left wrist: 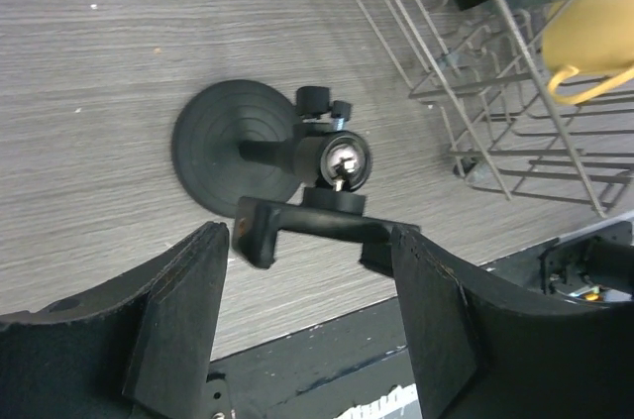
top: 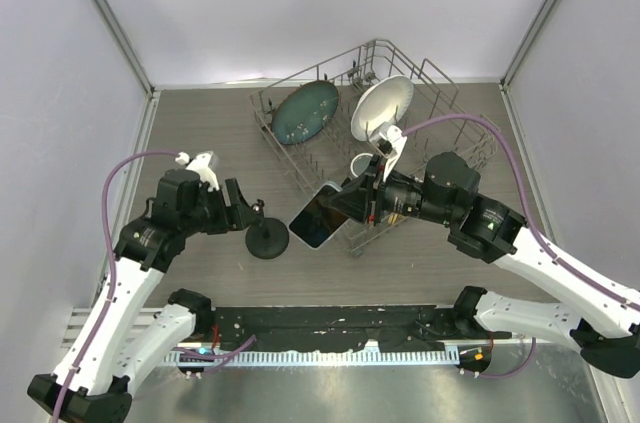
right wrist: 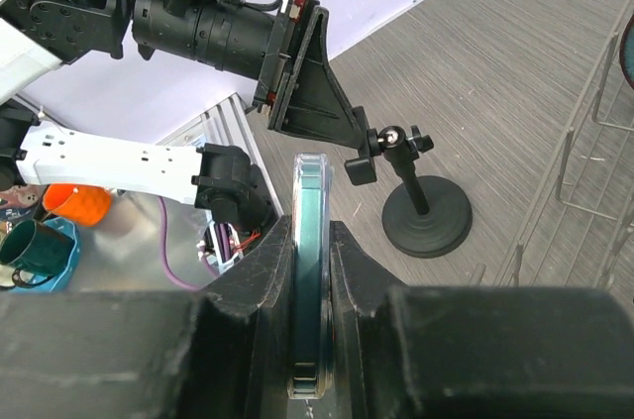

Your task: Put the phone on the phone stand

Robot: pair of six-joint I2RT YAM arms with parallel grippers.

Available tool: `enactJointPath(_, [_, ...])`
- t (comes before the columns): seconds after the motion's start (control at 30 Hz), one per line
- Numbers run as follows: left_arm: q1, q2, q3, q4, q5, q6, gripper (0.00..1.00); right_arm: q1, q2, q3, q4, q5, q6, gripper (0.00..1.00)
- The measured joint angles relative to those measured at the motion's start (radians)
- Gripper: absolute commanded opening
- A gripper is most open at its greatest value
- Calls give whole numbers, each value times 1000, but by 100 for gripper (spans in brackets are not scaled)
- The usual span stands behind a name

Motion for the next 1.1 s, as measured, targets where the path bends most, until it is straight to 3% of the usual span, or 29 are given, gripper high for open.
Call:
enactJointPath(0.47, [0,-56,-86,112,117,-111,63,0,-10,-25,1,0,-11,1])
enactJointPath(1.1, [0,-185,-145,113,204,-289,66,0,35,-27,13,-5,-7,1])
